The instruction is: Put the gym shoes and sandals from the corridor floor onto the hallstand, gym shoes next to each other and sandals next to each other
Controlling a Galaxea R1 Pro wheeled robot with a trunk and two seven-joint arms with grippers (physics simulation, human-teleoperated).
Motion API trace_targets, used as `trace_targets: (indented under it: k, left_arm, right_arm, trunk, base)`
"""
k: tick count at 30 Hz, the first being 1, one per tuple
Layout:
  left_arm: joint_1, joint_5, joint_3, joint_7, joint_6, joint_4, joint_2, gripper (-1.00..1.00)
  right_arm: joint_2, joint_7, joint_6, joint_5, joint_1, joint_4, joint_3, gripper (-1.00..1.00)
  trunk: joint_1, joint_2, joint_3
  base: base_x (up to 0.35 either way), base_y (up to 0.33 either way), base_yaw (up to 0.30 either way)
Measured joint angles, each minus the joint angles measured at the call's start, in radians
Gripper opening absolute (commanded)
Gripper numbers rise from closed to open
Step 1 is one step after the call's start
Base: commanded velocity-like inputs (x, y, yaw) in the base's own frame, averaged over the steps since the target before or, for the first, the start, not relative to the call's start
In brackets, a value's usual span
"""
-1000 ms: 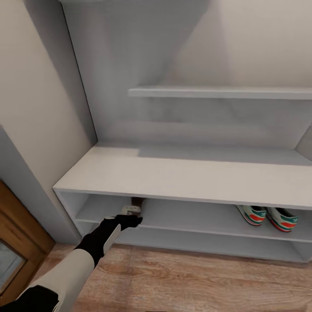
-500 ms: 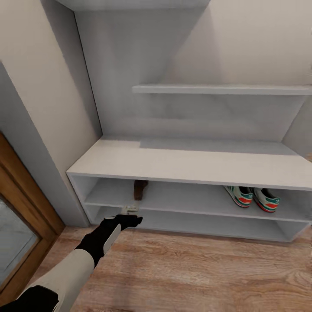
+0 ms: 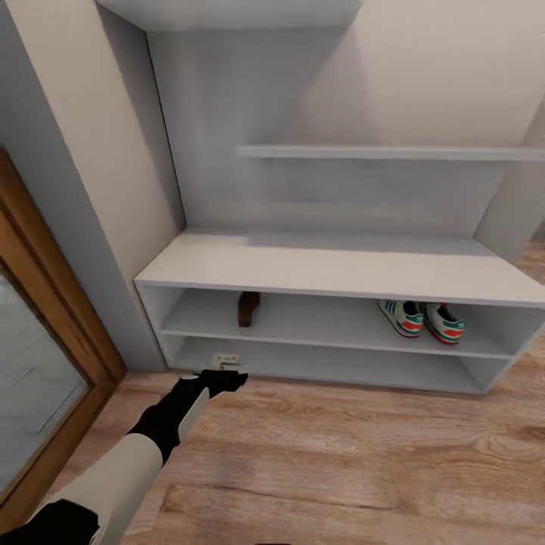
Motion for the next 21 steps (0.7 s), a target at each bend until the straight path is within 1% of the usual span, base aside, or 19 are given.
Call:
trace_targets:
  k: [4,11,21]
  left_arm:
    - [0.001,0.002,-0.003,-0.001,-0.027,-0.003,-0.001,1.00]
    - [0.001,0.003,-0.004,-0.002,-0.029,-0.004,-0.003,1.00]
    - [0.002,0.003,-0.004,-0.002,-0.029,-0.004,-0.003,1.00]
  right_arm:
    - [0.001,0.000,0.002,-0.001,0.000,0.000,-0.002,-1.00]
    - [0.000,0.000,0.003,-0.001,0.000,0.000,-0.002,-1.00]
    - [0.000,0.000,0.004,-0.001,0.000,0.000,-0.002,-1.00]
  trunk:
    - [0.000,0.000,0.000]
    - [0.000,0.000,0.000]
    - [0.000,0.000,0.000]
  base:
    - [-0.308,0.151,0.000]
    - [-0.281,0.220,0.000]
    - [-0.295,0.181,0.000]
